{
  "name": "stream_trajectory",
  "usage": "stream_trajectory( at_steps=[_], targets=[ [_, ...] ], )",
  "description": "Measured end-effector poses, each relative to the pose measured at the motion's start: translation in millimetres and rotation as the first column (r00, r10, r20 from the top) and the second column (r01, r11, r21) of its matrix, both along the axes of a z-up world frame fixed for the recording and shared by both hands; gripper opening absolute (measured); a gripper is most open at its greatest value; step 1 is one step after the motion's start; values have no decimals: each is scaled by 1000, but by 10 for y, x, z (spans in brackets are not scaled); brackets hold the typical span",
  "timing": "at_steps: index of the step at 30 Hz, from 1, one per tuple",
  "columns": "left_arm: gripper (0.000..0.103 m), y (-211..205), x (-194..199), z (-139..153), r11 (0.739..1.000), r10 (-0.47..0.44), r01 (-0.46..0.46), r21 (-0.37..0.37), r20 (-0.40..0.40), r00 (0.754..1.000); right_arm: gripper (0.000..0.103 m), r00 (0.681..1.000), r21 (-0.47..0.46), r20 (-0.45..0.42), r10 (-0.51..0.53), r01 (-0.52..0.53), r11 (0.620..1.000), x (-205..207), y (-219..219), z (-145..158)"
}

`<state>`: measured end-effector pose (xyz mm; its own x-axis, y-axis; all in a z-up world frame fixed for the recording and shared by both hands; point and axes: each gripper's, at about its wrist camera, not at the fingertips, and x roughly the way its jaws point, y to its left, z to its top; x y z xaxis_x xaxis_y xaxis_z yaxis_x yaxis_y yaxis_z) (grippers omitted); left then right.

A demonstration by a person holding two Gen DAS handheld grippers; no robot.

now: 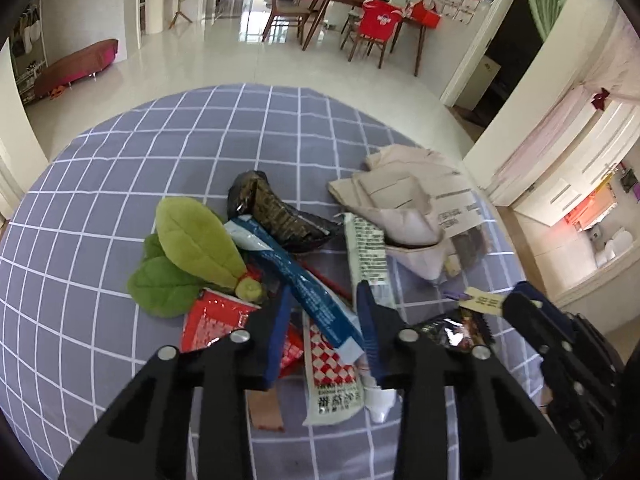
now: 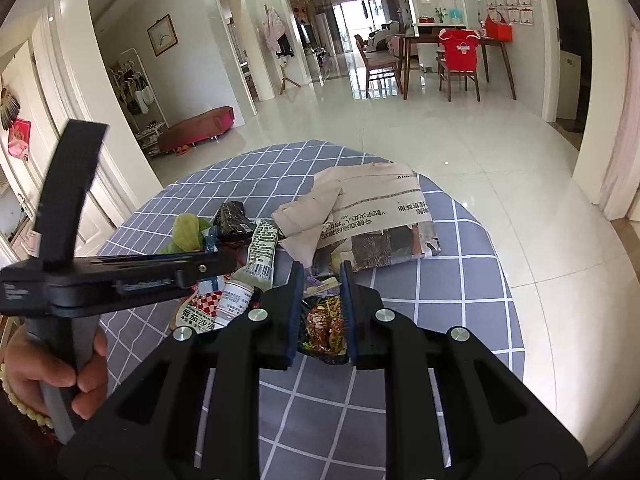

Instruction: Collect trash

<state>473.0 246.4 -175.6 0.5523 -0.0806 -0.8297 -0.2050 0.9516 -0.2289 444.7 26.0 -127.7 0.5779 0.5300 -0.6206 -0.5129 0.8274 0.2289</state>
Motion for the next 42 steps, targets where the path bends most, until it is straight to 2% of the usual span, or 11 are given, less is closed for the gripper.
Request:
stream_trajectory(
  at_steps=[1,5,10,15,21,25,28,32,38,42],
  targets=[
    [23,5,1,-4,1000,6,-6,0,4,1000,19,1000,2,-3,1,-1,1000,14,-7,-10],
    [12,49,-104,107,1000,21,-20,-5,59,998,19,1000,27,-1,2,-2,1000,11,-51,-3],
    [12,-2,-309,376,1000,9,-11,9,140,990,18,1000,58,27,5,-7,998,-85,-89,162],
    [12,-209,-501,634,999,-47,46,12,189,981,18,999,81,54,4,-8,997,-240,-179,361],
    [12,-681,-705,822,989,-145,147,9,222,964,19,996,107,82,-19,10,994,-527,-520,562],
    [12,-1186,-792,851,971,-237,240,17,226,945,19,992,123,100,-76,63,990,-793,-996,585],
    [12,-1646,-819,787,948,-313,317,15,214,925,19,985,142,94,-144,130,981,-973,-1474,522],
    [12,-2372,-805,570,903,-426,430,16,174,888,19,968,141,70,-239,228,963,-1179,-2108,346],
    [12,-3324,-700,32,827,-559,562,-15,80,825,19,930,101,-22,-368,368,924,-1354,-2902,-184],
    [12,-3714,-618,-365,803,-595,594,-50,16,804,19,901,109,-107,-421,432,895,-1350,-3276,-620]
  ],
)
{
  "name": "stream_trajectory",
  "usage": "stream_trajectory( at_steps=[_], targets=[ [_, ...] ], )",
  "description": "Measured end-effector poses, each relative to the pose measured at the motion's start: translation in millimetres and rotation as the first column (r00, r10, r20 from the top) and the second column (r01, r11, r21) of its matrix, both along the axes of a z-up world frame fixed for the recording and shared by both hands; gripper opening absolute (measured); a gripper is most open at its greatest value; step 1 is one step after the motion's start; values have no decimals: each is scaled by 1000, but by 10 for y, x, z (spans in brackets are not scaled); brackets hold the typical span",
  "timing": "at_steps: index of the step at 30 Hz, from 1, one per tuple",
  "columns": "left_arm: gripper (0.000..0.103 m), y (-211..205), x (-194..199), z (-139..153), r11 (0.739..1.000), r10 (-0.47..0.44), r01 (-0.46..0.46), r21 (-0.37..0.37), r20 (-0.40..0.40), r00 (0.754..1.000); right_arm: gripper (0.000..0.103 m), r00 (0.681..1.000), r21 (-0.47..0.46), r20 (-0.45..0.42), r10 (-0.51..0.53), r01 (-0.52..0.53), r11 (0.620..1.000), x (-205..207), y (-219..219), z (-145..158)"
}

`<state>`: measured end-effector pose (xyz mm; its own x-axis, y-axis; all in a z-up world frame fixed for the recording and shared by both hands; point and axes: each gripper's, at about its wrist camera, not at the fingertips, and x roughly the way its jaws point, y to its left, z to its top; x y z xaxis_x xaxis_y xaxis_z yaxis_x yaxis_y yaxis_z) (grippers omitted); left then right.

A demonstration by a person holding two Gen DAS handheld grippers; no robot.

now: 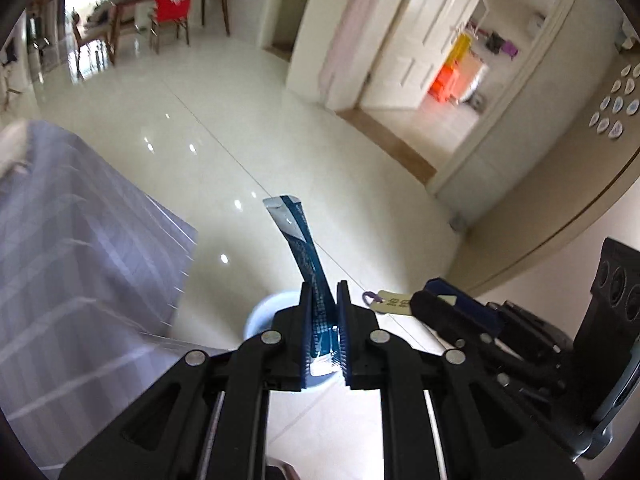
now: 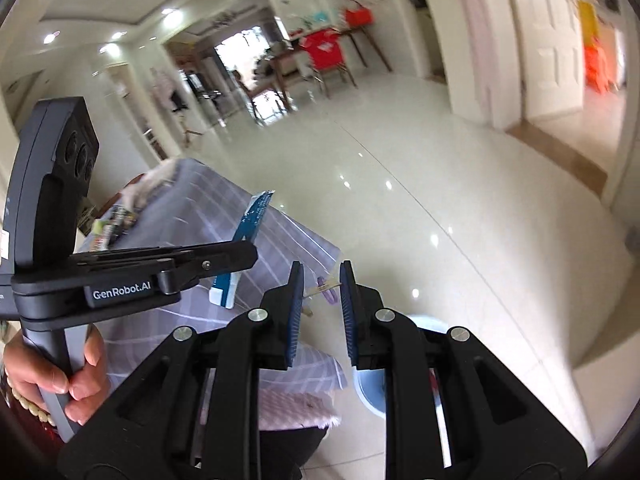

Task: Collect trash
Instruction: 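Carry the wrappers over the blue bucket and open both tools to drop them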

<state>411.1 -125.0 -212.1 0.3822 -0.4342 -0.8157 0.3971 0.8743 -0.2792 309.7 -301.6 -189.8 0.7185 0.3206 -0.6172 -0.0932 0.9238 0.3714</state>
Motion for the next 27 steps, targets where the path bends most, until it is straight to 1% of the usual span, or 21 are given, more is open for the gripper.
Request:
stream_trajectory(
  at_steps=[1,3,4,5,6,7,9,12,15,18,22,27],
  targets=[
    [12,-94,31,-134,1000,-8,8,10,-23,1000,19,1000,14,-14,-11,11,1000,21,-63,-100],
    [12,-212,57,-301,999,-13,15,31,-49,999,19,999,39,-39,-31,32,999,77,-161,-301],
    [12,-263,67,-388,999,-16,19,42,-62,998,22,998,48,-47,-40,42,998,101,-196,-389],
    [12,-312,90,-488,998,-19,23,55,-79,997,39,996,57,-69,-47,51,997,150,-240,-507],
    [12,-348,109,-577,997,-19,26,67,-95,995,52,995,62,-89,-52,58,996,181,-253,-581],
    [12,-378,124,-658,996,-17,25,82,-105,994,59,991,66,-118,-71,79,995,214,-291,-702],
    [12,-404,134,-777,995,-25,37,94,-123,992,59,985,76,-147,-85,97,992,224,-353,-841],
    [12,-463,159,-927,992,-36,53,111,-148,988,59,982,83,-157,-102,116,990,209,-417,-903],
    [12,-578,182,-1047,991,-39,60,120,-169,985,59,979,90,-163,-124,140,986,216,-527,-918],
    [12,-651,207,-1120,989,-46,71,129,-181,982,61,976,77,-157,-153,167,983,163,-582,-881],
    [12,-721,208,-1166,987,-62,88,133,-192,980,62,972,83,-149,-180,194,977,92,-696,-860],
    [12,-768,179,-1140,986,-77,103,132,-189,979,63,968,74,-131,-214,224,972,3,-774,-799]
  ],
)
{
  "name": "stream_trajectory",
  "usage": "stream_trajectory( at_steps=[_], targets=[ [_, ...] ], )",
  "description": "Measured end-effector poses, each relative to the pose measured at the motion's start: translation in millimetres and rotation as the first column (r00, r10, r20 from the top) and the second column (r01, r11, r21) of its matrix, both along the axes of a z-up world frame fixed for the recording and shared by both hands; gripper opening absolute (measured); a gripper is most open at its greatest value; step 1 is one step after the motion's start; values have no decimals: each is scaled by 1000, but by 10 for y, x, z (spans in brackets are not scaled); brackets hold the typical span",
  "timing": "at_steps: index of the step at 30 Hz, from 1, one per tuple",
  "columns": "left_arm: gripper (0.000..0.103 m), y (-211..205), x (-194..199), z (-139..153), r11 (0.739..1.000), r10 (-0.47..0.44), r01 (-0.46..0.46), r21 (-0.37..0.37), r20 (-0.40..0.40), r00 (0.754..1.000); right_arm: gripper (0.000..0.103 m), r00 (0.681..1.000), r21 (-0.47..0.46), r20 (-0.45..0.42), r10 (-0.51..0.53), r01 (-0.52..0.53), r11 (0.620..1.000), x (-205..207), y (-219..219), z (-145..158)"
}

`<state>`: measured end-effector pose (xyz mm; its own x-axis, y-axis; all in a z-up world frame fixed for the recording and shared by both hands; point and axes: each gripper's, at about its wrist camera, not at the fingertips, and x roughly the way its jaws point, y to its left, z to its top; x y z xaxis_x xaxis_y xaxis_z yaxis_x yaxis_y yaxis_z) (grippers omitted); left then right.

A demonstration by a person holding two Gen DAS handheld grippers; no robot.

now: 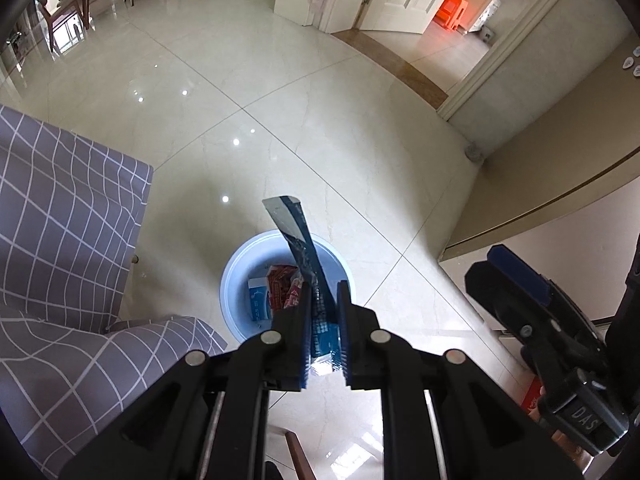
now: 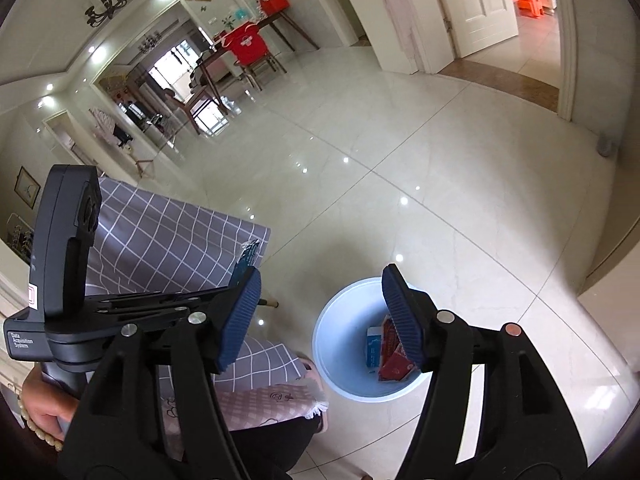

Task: Collect trash
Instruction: 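Carry the wrappers over the blue bucket and open both tools to drop them, then move both tools back over the trash on the tablecloth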

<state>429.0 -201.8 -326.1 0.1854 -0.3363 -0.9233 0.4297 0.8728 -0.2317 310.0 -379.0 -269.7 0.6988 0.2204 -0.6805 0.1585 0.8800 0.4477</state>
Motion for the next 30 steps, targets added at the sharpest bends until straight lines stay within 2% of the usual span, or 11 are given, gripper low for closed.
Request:
stream_trajectory(
  at_steps=[5,6,7,9,11,19,23,30],
  targets=[
    [15,33,7,101,1000,10,-10,-21,12,1000,64,998,-1,33,-45,45,999,-129,-105,98],
    [24,42,12,132,1000,14,-14,-26,13,1000,64,997,0,43,-58,58,998,-159,-122,136],
    [48,42,14,163,999,16,-16,-29,14,1000,64,997,-2,49,-66,66,998,-169,-112,158],
    [80,64,11,253,999,34,-34,-27,35,999,65,995,-5,64,-83,83,997,-212,-130,224],
    [80,122,-19,371,998,57,-55,-29,78,995,67,994,-8,67,-87,88,996,-227,-135,260],
    [80,410,-147,745,993,100,-93,-67,112,989,67,996,-19,66,-55,56,998,-239,37,420],
    [80,659,-220,973,984,140,-125,-128,119,983,67,996,-32,86,-19,22,999,-251,233,566],
    [80,1258,-445,1507,976,195,-161,-150,254,947,68,986,-64,145,79,-70,995,-227,802,908]
  ],
)
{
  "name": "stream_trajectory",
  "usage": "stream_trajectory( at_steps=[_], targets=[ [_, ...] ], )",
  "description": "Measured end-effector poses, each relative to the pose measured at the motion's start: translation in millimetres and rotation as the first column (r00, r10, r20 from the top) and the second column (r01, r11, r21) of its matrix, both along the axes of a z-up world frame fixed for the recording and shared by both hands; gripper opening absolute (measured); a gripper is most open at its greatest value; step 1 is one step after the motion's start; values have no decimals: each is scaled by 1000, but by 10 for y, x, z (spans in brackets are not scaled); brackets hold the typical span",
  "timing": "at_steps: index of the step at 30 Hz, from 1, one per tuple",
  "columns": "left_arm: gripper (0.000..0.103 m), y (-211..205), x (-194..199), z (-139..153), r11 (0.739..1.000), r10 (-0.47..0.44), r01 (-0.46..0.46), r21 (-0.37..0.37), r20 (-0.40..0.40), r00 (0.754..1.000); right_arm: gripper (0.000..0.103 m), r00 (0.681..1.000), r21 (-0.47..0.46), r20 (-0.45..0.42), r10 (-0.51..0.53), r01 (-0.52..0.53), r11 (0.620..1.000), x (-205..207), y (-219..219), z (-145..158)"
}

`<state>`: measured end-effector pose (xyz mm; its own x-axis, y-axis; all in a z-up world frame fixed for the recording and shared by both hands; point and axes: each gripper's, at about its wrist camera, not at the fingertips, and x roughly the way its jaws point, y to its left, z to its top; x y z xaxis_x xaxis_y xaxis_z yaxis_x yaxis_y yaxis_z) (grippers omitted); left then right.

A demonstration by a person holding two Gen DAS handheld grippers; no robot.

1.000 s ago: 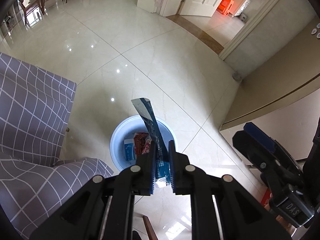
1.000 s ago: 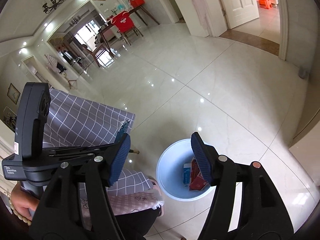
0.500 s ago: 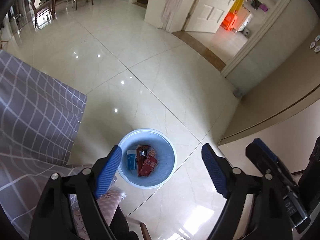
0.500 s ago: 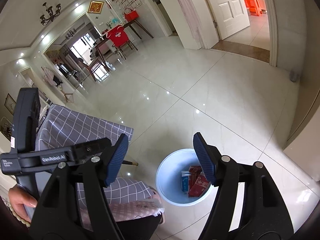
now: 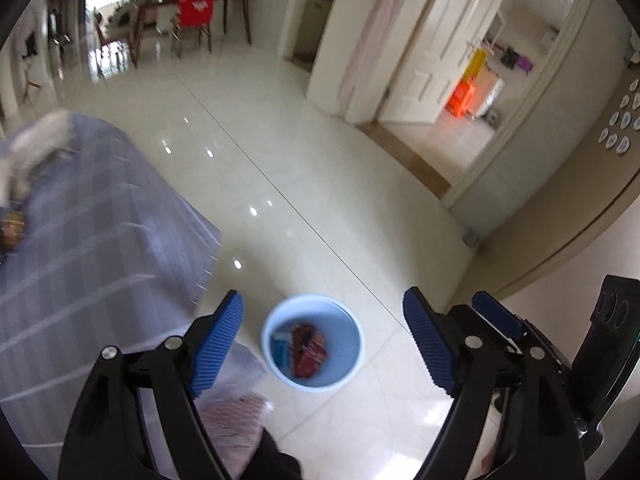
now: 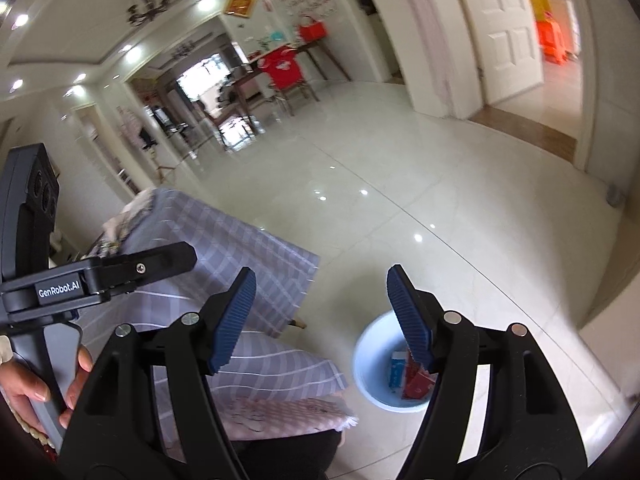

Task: Collect trash
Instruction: 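Move both tools back over the trash on the tablecloth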

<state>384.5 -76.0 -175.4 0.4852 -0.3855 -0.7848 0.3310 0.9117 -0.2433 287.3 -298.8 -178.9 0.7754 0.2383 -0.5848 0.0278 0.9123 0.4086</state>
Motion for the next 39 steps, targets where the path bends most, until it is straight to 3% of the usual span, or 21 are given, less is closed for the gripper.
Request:
stream_trajectory(
  at_steps=[7,14,16,18,23,30,39],
  targets=[
    [80,1115,-83,403,988,149,-153,26,115,982,69,984,-40,58,166,-164,986,144,896,359],
    [80,2527,-72,502,924,382,-381,-31,120,916,69,945,-93,67,321,-315,945,464,1828,547],
    [65,2752,-60,473,904,428,-427,-34,115,896,69,929,-104,67,364,-356,928,569,2091,585],
    [55,2969,33,405,898,440,-436,-57,71,895,69,913,-112,62,403,-395,912,673,2312,618],
    [40,3121,164,164,901,433,-432,-45,0,902,69,885,-128,43,463,-455,881,863,2752,627],
    [40,3079,329,12,909,417,-417,-1,-15,909,69,868,-163,13,496,-488,858,1037,3079,592],
    [41,3177,472,-13,901,434,-434,-6,-37,900,69,863,-171,-11,505,-499,849,1136,3221,566]
  ],
)
